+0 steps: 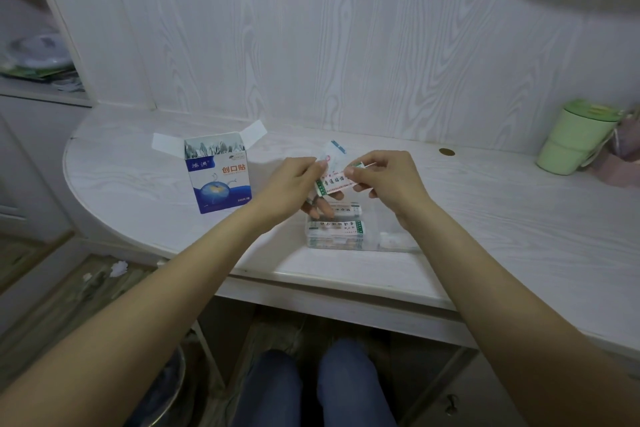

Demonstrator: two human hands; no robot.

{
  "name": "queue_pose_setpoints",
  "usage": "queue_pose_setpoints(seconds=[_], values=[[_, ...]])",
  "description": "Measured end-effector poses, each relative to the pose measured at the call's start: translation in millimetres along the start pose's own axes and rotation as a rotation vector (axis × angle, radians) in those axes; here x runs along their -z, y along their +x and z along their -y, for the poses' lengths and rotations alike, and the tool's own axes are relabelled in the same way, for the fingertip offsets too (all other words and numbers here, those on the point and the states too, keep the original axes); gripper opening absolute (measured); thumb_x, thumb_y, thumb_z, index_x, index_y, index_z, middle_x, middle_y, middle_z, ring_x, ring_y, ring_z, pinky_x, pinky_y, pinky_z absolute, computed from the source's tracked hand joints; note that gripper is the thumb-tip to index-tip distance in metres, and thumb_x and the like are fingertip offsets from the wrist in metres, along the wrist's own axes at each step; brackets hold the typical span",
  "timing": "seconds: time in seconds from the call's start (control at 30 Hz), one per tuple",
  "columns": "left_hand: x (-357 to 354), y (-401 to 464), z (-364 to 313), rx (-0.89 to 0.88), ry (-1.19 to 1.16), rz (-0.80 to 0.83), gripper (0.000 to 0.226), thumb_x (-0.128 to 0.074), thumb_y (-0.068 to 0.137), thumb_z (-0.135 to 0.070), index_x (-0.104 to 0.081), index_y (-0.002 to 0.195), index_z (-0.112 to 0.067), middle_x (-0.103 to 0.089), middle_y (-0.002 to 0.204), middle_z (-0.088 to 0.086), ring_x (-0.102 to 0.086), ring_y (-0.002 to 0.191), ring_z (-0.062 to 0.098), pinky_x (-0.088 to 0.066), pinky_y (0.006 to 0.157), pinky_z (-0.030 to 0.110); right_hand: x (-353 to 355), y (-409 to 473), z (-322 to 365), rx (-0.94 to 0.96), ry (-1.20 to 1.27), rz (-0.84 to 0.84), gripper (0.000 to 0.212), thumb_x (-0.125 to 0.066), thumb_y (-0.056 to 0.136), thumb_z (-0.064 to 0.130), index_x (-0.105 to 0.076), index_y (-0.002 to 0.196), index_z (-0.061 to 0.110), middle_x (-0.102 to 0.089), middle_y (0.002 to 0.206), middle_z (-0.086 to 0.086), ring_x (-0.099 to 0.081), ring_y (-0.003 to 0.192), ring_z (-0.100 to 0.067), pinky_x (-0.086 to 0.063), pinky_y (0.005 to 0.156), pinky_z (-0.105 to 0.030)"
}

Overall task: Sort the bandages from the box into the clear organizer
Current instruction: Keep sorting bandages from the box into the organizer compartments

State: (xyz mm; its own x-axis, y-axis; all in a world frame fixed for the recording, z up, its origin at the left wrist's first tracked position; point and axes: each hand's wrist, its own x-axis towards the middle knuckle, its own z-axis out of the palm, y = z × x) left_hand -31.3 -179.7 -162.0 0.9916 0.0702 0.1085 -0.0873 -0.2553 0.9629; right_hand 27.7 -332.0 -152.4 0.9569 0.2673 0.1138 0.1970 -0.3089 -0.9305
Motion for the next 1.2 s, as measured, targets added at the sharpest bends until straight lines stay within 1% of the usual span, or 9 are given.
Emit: queue_pose_setpoints(seconds=[0.1, 0.2, 0.27, 0.33, 0.43, 0.67, 0.9, 1.13, 1.2], values=[[8.1, 3.2, 6.1, -0.013, 0.078, -0.157, 0.026, -0.039, 0.102, -0.024, -0.058, 0.093, -0.009, -0.068, 0.087, 0.006, -0.066, 0.056, 0.015, -0.049, 0.046, 0.020, -1.5, 3.7, -7.9, -0.008, -0.014, -0.081, 0.008, -0.070, 0.084, 0.011, -0.063, 0.082, 0.014, -0.070, 0.082, -0.013, -0.063, 0.060, -0.011, -0.045, 0.052, -0.017], [16.3, 5.9, 11.5, -0.027, 0.091, -0.298, 0.021, -0.042, 0.101, -0.020, -0.059, 0.102, -0.009, -0.069, 0.085, 0.002, -0.065, 0.057, 0.014, -0.050, 0.049, 0.020, -5.5, 5.9, -14.7, 0.036, -0.179, -0.100, 0.018, -0.069, 0.084, 0.011, -0.057, 0.071, 0.016, -0.068, 0.083, -0.014, -0.064, 0.063, -0.015, -0.045, 0.051, -0.012], [17.7, 6.9, 12.2, -0.035, 0.103, -0.338, 0.020, -0.041, 0.101, -0.020, -0.059, 0.102, -0.010, -0.069, 0.084, 0.001, -0.065, 0.055, 0.014, -0.050, 0.048, 0.020, -9.1, 7.0, -17.8, 0.057, -0.306, -0.085, 0.017, -0.070, 0.083, 0.015, -0.058, 0.071, 0.017, -0.067, 0.082, -0.011, -0.065, 0.074, -0.022, -0.050, 0.063, -0.023], [17.6, 7.0, 11.7, -0.041, 0.110, -0.340, 0.019, -0.041, 0.101, -0.020, -0.059, 0.102, -0.012, -0.069, 0.083, 0.000, -0.064, 0.053, 0.013, -0.049, 0.047, 0.020, -13.6, 7.3, -19.1, 0.049, -0.430, -0.081, 0.012, -0.068, 0.084, 0.020, -0.060, 0.077, 0.018, -0.063, 0.080, -0.003, -0.061, 0.081, -0.023, -0.048, 0.067, -0.030], [16.6, 6.7, 11.3, -0.035, 0.107, -0.330, 0.019, -0.042, 0.100, -0.021, -0.059, 0.099, -0.013, -0.069, 0.083, 0.000, -0.064, 0.053, 0.014, -0.049, 0.047, 0.020, -19.8, 4.7, -17.4, 0.037, -0.561, -0.087, 0.007, -0.064, 0.087, 0.024, -0.059, 0.083, 0.019, -0.062, 0.084, 0.002, -0.055, 0.085, -0.020, -0.038, 0.066, -0.028], [14.1, 8.0, 11.1, -0.031, 0.119, -0.309, 0.020, -0.042, 0.101, -0.023, -0.059, 0.105, -0.012, -0.068, 0.085, -0.002, -0.064, 0.054, 0.011, -0.049, 0.047, 0.018, -23.6, 1.3, -17.0, 0.066, -0.681, -0.047, 0.008, -0.066, 0.086, 0.024, -0.063, 0.087, 0.017, -0.066, 0.093, -0.001, -0.060, 0.094, -0.022, -0.044, 0.071, -0.031], [12.3, 7.4, 10.2, -0.031, 0.124, -0.285, 0.020, -0.044, 0.100, -0.024, -0.059, 0.109, -0.013, -0.069, 0.087, -0.002, -0.065, 0.056, 0.011, -0.051, 0.050, 0.022, -24.1, 0.7, -16.0, 0.085, -0.681, -0.023, 0.010, -0.069, 0.086, 0.024, -0.065, 0.087, 0.015, -0.059, 0.081, 0.003, -0.061, 0.093, -0.020, -0.048, 0.072, -0.031], [12.5, 5.0, 7.2, -0.021, 0.109, -0.243, 0.017, -0.048, 0.099, -0.024, -0.060, 0.106, -0.015, -0.068, 0.085, -0.001, -0.066, 0.057, 0.011, -0.052, 0.052, 0.023, -27.6, 5.8, -22.9, 0.127, -0.717, 0.010, 0.011, -0.067, 0.086, 0.028, -0.067, 0.082, 0.018, -0.066, 0.093, 0.000, -0.053, 0.102, -0.021, -0.044, 0.068, -0.031], [11.7, 4.1, 6.2, -0.007, 0.066, -0.238, 0.013, -0.049, 0.098, -0.022, -0.060, 0.103, -0.015, -0.068, 0.082, -0.001, -0.066, 0.057, 0.010, -0.053, 0.052, 0.022, -25.7, 7.6, -22.8, 0.156, -0.573, 0.004, 0.008, -0.064, 0.086, 0.023, -0.067, 0.080, 0.020, -0.066, 0.089, 0.004, -0.055, 0.098, -0.017, -0.044, 0.068, -0.029]])
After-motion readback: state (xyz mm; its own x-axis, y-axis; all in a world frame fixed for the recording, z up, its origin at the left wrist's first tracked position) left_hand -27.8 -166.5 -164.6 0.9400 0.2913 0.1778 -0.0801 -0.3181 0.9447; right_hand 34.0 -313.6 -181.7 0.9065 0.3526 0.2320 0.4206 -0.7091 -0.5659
